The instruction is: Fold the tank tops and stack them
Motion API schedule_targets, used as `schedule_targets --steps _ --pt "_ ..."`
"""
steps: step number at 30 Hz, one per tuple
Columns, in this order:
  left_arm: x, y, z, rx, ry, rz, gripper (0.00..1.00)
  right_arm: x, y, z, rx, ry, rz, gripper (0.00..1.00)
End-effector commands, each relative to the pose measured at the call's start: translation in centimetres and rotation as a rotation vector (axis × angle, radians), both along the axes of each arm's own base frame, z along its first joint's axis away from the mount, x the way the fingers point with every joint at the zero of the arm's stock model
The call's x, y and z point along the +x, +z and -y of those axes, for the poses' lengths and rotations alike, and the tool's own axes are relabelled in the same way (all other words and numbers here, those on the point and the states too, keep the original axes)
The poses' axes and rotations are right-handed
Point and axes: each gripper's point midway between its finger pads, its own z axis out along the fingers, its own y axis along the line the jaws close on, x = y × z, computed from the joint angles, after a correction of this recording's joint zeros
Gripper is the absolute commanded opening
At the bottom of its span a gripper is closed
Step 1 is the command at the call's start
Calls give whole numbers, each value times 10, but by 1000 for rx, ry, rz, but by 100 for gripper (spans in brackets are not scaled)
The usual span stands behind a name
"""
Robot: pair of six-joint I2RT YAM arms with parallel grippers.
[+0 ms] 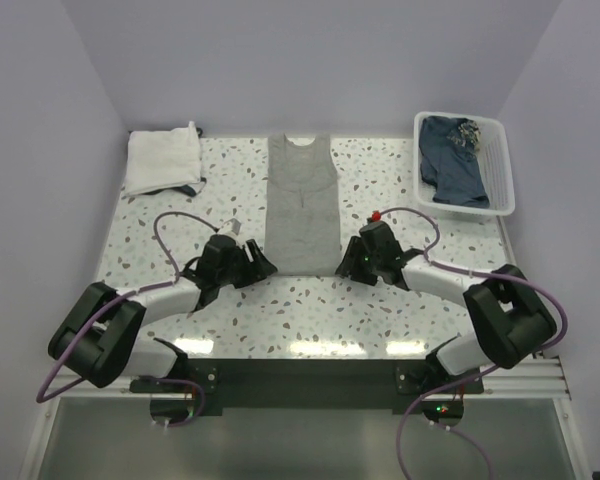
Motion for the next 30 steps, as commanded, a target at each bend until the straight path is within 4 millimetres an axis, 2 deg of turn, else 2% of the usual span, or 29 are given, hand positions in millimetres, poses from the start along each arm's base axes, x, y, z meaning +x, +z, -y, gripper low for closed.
schedule_targets --steps 1,4,9,13,19,21,25,26,28,29,30 --pt "-12 -24 -16 43 49 -86 65 8 17 -14 105 -35 46 52" --pt "-15 -27 -20 45 80 -99 62 9 18 -15 133 -55 52 52" --pt "-18 -38 -26 77 102 -129 58 8 7 -16 142 -77 24 50" --pt "-17 -43 -23 77 95 -141 56 9 0 -16 134 -94 13 43" --pt "-18 -53 -19 109 74 -165 50 7 -11 -15 104 -91 -6 37" --pt "-17 -55 -19 122 67 -167 45 7 -11 -15 81 -82 1 36" --pt "-18 -56 -18 135 46 -168 31 6 -16 -13 24 -62 3 21" --pt "-18 -56 -18 137 40 -169 23 8 -15 -14 11 -50 10 19" --pt "-18 -52 -15 131 26 -162 16 6 -17 -10 -15 -39 5 10" --pt "-18 -50 -14 128 21 -157 9 6 -15 -11 -25 -24 11 8" --pt "-20 -47 -14 127 16 -155 5 5 -12 -10 -42 -18 14 1"
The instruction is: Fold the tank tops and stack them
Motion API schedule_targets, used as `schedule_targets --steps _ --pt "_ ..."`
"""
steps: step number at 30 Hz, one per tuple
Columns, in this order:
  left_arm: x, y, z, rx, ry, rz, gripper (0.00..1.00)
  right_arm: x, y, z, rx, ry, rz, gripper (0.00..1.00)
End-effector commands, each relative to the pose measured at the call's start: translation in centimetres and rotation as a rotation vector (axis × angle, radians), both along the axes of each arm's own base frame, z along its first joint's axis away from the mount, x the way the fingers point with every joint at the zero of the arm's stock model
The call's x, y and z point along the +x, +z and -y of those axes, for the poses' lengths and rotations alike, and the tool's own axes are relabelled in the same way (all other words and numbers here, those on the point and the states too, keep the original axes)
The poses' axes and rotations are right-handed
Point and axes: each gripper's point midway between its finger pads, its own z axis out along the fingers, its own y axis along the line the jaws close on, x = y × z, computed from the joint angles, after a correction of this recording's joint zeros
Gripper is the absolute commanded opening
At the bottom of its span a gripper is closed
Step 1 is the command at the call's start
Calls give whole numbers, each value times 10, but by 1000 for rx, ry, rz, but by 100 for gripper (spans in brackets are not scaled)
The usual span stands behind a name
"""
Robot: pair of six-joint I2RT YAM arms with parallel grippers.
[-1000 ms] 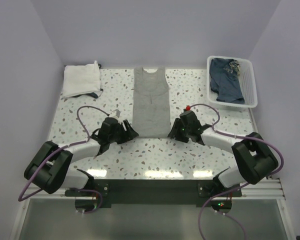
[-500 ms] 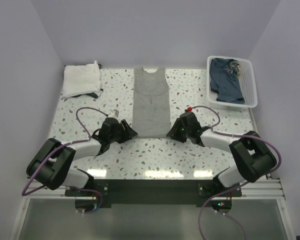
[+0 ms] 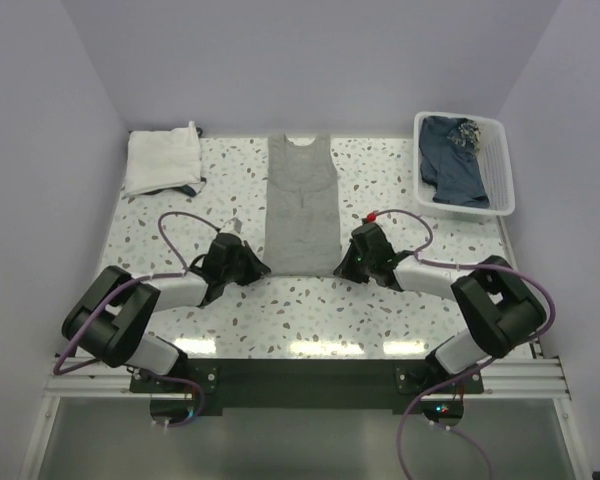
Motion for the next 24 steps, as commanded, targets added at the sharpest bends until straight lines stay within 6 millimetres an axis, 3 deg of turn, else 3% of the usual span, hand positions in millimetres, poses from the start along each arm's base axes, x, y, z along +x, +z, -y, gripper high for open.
schedule_targets --steps 1,8,10,15,19,21,22,23,24 --pt "-35 -29 -15 116 -50 -124 1 -6 -3 11 -114 30 -5 0" --pt "-71 -27 -21 95 -67 -159 0 -49 4 24 -192 109 -7 0" --pt "-86 -28 -24 86 -69 -177 0 -63 10 28 -185 120 3 0" --pt "-129 -34 -20 86 -127 -236 0 -112 6 37 -187 166 -43 0" --pt "-154 -36 -15 65 -173 -281 0 -137 8 36 -166 182 -57 0" --pt "-160 -33 -12 60 -201 -280 12 -145 6 39 -165 180 -68 2" --pt "-165 -34 -14 66 -210 -293 30 -146 6 41 -170 179 -67 6" --pt "-162 -27 -11 62 -229 -270 38 -144 9 43 -172 171 -58 12" --pt "-159 -22 -9 64 -241 -255 44 -143 10 48 -200 160 -53 26"
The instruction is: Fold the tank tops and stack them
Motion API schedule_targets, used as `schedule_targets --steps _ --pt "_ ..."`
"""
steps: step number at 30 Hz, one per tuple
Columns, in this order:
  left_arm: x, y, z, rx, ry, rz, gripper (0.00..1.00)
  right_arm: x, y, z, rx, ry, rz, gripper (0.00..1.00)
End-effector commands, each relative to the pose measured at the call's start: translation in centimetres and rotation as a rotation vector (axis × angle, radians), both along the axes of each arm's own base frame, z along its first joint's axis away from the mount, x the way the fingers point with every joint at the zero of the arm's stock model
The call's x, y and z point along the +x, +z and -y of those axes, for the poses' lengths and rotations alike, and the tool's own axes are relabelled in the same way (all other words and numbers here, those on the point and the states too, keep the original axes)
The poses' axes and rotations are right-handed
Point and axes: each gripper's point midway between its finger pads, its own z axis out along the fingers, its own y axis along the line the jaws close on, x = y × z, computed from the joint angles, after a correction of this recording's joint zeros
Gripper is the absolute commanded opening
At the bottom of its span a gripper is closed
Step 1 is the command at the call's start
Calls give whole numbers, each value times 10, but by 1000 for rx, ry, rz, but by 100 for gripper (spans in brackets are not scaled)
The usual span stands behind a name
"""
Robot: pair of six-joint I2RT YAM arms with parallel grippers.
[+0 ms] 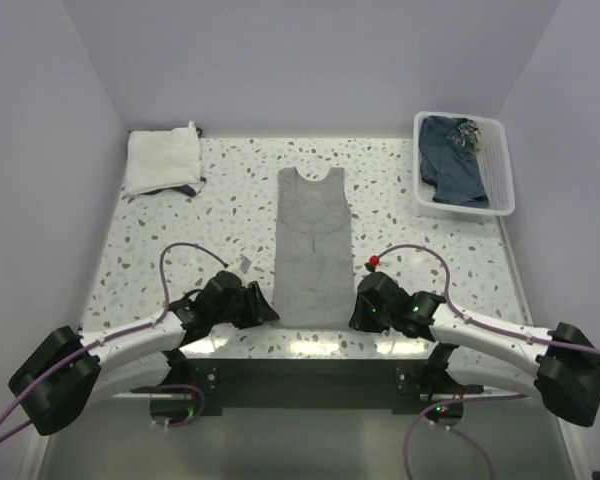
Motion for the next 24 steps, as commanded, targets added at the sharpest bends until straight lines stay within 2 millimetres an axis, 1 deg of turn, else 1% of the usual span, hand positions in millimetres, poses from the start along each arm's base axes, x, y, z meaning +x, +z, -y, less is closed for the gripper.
schedule_targets --steps 1,2,3,4,5,6,7,8,10,11,12,13,14,15,16,17,18,19,20,21,22,23,24 --pt "-30 -23 -29 162 -34 -117 53 4 5 19 -74 -68 22 31" --pt "-26 -16 -28 171 -41 -100 56 7 10 19 -80 -66 38 36" --pt "-12 6 -20 162 -60 -33 58 8 14 22 -97 -65 44 41" --pt "-8 11 -27 212 -50 -20 59 15 25 19 -98 -64 77 43" --pt "0 21 -26 221 -45 11 60 21 31 19 -106 -67 100 43" --pt "16 45 -19 214 -54 83 60 24 34 22 -134 -73 111 44" --pt "27 53 -25 245 -28 118 59 35 46 20 -138 -89 154 44" --pt "42 66 -22 257 -36 168 59 42 51 21 -154 -83 174 44" --pt "69 80 -22 225 -10 209 55 57 58 16 -157 -89 190 44" --pt "83 84 -17 216 -36 225 53 66 58 18 -154 -90 181 44" --pt "94 88 -17 206 -26 230 52 74 61 13 -129 -90 185 42" --pt "105 91 -19 197 -13 229 50 80 63 9 -117 -86 177 41" --pt "113 99 -14 185 -26 246 50 81 64 7 -112 -69 175 41" --pt "113 95 -11 183 -43 232 49 82 66 4 -107 -56 174 40" --pt "113 97 -7 167 -57 240 49 81 67 3 -111 -38 175 40" --pt "106 88 -8 164 -71 221 50 78 65 4 -110 -32 162 40" --pt "101 85 -8 151 -72 210 51 72 62 3 -95 -18 141 40" --pt "94 78 -9 148 -82 186 55 63 52 6 -93 -19 111 40" --pt "81 64 -13 147 -81 142 57 56 51 5 -70 -12 106 41" --pt "76 58 -14 136 -82 126 58 51 48 4 -52 -9 100 42" --pt "72 53 -15 132 -81 118 59 45 38 9 -62 -21 80 43" --pt "65 45 -18 133 -77 107 61 43 36 11 -65 -27 79 43" --pt "67 45 -20 135 -67 120 62 43 34 13 -71 -37 81 43"
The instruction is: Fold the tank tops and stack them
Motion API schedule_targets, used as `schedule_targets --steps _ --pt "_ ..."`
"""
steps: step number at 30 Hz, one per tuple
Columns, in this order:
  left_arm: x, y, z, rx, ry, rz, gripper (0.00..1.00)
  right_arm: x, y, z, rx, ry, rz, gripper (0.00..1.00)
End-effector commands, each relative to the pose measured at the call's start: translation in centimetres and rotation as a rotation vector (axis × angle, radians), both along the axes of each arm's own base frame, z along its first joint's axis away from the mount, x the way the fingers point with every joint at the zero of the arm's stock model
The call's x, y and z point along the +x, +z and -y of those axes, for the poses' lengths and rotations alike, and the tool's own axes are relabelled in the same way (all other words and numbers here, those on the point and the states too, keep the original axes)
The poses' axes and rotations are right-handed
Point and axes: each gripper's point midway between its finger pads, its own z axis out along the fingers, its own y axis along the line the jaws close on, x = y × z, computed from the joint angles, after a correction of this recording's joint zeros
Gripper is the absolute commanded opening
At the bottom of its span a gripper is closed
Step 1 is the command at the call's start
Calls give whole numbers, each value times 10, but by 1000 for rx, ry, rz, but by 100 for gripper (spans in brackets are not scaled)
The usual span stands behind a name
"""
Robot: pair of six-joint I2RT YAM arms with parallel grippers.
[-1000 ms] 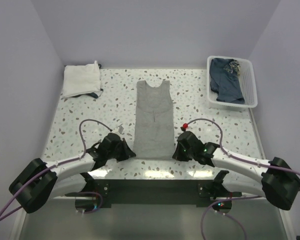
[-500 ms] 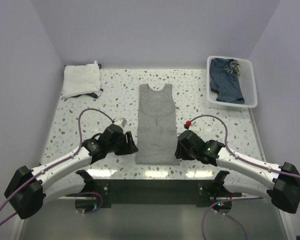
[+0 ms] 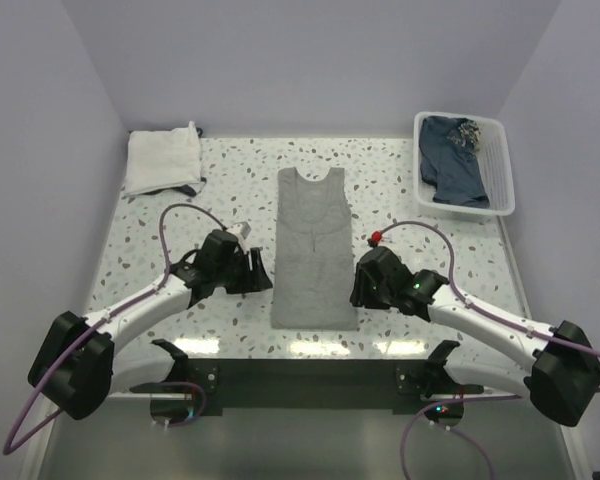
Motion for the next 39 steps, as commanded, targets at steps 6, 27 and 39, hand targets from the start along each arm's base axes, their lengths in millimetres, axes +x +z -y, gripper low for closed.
schedule_targets --steps 6,27,39 --pt "29 30 11 -20 -38 144 61 23 14 7 -47 -48 82 45" --pt "95 -11 53 99 -221 95 48 135 8 -27 -199 41 179 46" --pt "105 -23 52 143 -208 78 46 143 -9 -21 -275 30 161 47"
